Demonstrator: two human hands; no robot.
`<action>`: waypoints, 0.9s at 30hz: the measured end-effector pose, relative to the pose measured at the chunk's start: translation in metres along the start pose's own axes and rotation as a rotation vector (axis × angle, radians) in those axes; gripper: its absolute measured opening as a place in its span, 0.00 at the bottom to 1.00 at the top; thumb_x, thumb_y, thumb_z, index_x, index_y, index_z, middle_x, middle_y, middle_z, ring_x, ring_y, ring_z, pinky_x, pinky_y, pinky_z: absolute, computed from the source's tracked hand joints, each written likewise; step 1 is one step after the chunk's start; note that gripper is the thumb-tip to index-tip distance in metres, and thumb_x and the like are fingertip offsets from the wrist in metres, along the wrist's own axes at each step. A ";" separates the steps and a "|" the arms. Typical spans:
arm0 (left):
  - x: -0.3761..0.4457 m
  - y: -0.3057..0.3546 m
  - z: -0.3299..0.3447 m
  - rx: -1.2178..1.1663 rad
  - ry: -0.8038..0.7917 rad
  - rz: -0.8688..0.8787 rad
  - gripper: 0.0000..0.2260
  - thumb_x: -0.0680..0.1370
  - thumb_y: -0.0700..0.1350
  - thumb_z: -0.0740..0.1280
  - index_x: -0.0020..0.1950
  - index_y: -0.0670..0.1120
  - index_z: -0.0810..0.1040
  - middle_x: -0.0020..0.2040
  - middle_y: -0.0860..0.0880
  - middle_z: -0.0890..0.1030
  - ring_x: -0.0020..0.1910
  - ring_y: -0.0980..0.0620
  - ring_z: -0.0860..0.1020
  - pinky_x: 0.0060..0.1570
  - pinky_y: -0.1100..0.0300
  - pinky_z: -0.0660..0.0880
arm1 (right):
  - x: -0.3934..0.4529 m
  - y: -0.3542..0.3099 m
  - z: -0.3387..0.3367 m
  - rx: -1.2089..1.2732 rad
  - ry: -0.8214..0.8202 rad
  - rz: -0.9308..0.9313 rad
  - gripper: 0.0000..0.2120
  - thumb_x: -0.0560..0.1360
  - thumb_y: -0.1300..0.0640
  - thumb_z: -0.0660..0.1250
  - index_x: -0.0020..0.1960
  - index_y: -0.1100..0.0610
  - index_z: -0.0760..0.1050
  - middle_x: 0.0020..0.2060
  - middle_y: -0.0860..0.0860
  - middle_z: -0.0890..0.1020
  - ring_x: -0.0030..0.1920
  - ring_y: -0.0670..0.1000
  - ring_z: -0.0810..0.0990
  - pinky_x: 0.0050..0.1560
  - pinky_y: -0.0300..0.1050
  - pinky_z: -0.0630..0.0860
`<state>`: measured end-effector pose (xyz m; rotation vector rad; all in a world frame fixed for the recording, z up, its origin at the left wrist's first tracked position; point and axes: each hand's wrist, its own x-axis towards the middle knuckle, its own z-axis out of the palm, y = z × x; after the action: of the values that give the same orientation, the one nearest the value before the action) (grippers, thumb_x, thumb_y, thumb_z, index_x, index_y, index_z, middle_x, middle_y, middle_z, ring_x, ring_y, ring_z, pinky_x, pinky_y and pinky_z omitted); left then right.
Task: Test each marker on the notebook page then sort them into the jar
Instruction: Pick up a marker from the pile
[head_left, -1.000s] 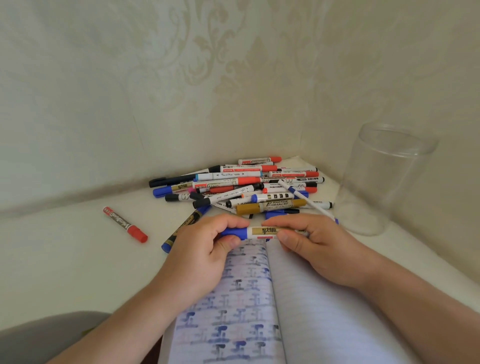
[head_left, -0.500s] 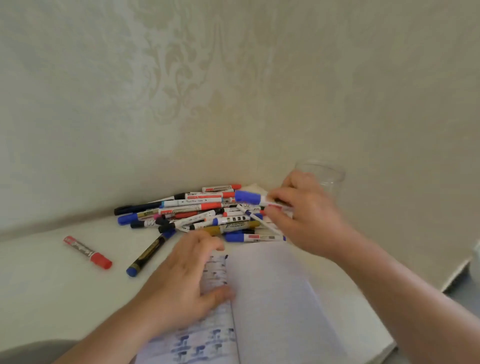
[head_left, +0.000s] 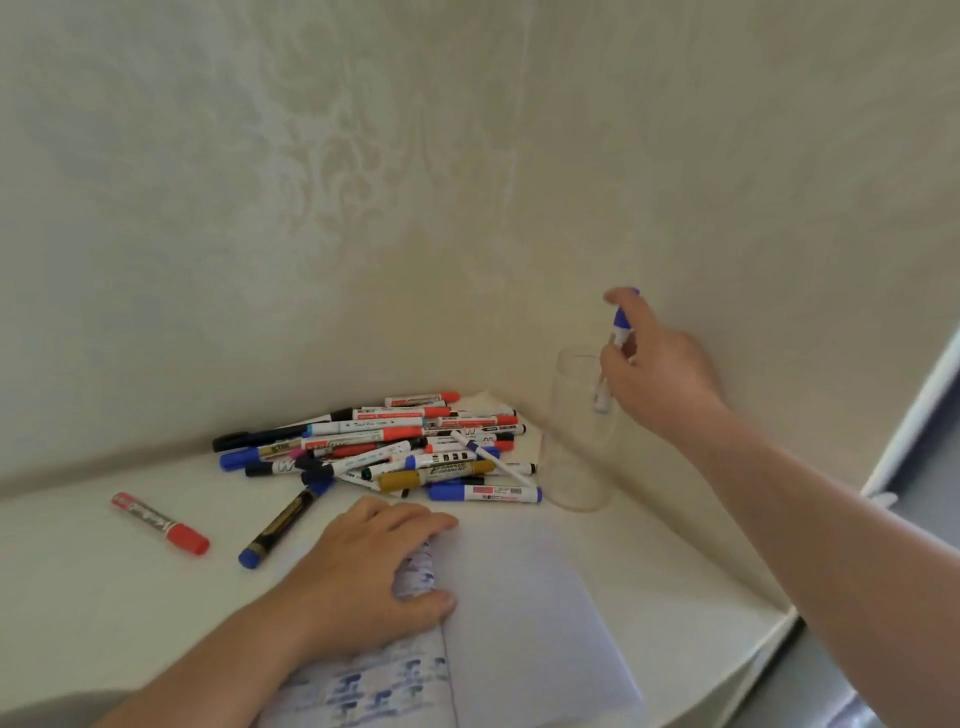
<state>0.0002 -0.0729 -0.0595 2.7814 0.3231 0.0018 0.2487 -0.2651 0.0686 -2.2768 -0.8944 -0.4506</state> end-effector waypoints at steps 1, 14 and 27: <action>0.002 -0.001 -0.001 -0.007 -0.006 -0.012 0.34 0.73 0.75 0.60 0.77 0.70 0.56 0.75 0.70 0.58 0.73 0.63 0.55 0.76 0.55 0.56 | 0.000 0.002 0.001 -0.077 -0.008 -0.009 0.22 0.80 0.55 0.57 0.72 0.40 0.65 0.36 0.44 0.81 0.39 0.54 0.81 0.41 0.51 0.79; 0.035 0.015 0.009 -0.006 0.067 -0.192 0.34 0.64 0.80 0.64 0.63 0.64 0.69 0.61 0.61 0.66 0.63 0.55 0.63 0.64 0.53 0.67 | -0.062 -0.024 0.051 -0.096 0.025 -0.497 0.13 0.78 0.51 0.61 0.55 0.49 0.83 0.48 0.47 0.81 0.46 0.54 0.81 0.42 0.51 0.79; 0.022 -0.013 -0.008 -0.224 -0.019 -0.132 0.38 0.63 0.70 0.77 0.69 0.63 0.69 0.59 0.65 0.66 0.64 0.59 0.67 0.69 0.56 0.70 | -0.056 -0.018 0.144 -0.365 -0.507 -0.348 0.10 0.80 0.48 0.68 0.59 0.50 0.77 0.57 0.51 0.75 0.61 0.56 0.73 0.55 0.51 0.74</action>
<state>0.0188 -0.0536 -0.0572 2.5330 0.4705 -0.0189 0.2078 -0.1849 -0.0582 -2.6291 -1.5873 -0.1888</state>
